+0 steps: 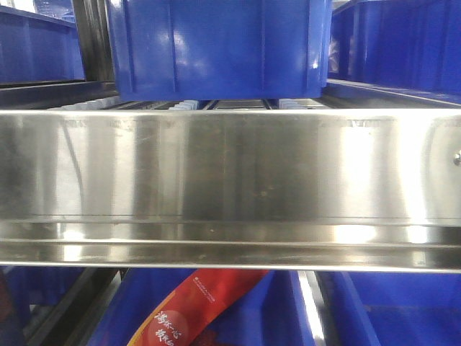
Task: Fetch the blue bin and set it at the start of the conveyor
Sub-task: 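Lift the teal bin with both grippers and pull it off the shelf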
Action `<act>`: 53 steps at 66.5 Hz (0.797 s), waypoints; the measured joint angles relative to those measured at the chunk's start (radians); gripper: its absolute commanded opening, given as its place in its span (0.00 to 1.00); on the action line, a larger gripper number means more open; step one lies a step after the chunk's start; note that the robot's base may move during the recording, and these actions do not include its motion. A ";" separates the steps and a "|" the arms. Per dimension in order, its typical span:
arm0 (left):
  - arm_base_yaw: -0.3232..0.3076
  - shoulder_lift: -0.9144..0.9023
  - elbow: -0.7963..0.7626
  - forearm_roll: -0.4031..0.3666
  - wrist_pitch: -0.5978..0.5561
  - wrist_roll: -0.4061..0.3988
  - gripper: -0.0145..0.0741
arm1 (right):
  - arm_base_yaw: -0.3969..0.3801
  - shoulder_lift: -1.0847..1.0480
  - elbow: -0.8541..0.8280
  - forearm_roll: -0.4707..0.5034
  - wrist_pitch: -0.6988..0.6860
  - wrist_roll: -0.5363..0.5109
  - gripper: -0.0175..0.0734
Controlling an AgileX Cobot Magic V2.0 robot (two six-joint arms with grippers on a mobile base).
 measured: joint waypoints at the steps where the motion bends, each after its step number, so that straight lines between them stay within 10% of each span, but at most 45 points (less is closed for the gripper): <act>1: 0.000 0.000 0.000 -0.002 0.000 0.000 0.04 | 0.000 0.000 0.000 0.000 -0.003 0.000 0.03; 53: 0.000 0.029 0.000 -0.011 0.000 -0.002 0.04 | 0.000 0.000 0.000 -0.015 -0.050 -0.004 0.03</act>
